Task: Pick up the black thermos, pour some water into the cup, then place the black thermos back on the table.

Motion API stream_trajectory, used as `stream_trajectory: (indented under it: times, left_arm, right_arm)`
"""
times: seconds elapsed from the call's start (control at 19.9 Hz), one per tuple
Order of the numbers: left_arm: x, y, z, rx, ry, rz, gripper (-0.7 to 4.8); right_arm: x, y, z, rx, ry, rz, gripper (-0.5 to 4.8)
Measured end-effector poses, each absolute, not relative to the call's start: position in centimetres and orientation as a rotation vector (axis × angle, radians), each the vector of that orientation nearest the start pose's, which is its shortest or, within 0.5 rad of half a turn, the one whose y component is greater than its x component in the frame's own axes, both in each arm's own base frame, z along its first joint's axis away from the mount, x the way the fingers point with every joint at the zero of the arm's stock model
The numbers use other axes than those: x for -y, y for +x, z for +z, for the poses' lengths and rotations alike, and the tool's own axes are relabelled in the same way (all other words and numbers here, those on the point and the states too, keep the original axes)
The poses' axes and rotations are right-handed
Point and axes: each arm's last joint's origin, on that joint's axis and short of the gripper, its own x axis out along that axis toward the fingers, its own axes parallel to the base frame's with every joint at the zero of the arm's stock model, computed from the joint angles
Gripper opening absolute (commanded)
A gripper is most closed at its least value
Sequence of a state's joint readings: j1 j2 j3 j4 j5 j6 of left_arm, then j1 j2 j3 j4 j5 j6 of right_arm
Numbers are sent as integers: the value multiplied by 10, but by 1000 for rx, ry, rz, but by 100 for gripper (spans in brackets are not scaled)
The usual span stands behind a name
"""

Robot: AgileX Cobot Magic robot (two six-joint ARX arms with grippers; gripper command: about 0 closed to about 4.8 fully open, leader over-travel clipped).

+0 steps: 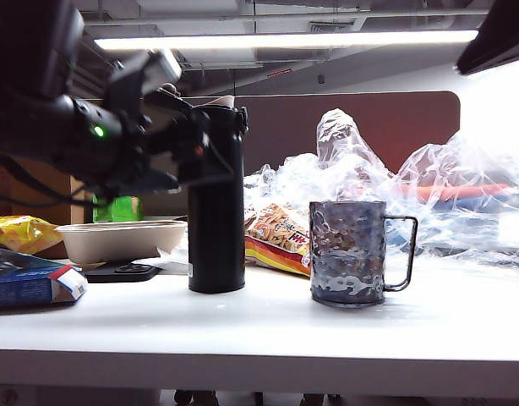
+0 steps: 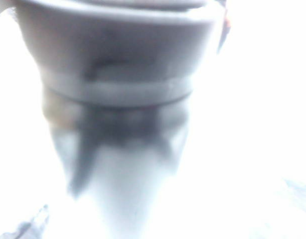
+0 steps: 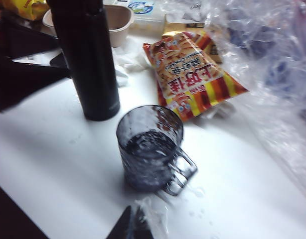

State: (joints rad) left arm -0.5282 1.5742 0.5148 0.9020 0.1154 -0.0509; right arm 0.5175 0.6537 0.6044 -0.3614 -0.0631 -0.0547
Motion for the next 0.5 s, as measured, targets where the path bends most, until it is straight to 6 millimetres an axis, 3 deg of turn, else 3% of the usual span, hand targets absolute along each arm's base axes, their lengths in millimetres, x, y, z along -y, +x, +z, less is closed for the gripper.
stream_trajectory:
  times: [0.05,0.1,0.3,0.4,0.5]
  left_arm:
    - [143,239,175,-177,-19,-638,98]
    - [135,225,187,-193,-20,-638,-8]
    - [112,184,224,-273,-26,-654,-5]
    - [100,160,234,-304,-30,-697,-5]
    - [85,133,235,-276,-40,-731,-5]
  right_arm:
    - [-70,121,275,-385,-139,559,-6]
    - [-64,112,279,-366,-117,522,-6]
    - [-47,84,285,-251,-44,488,-6]
    - [-44,78,269,-234,-1,485,-6]
    - [-41,74,237,-244,32,480,-6]
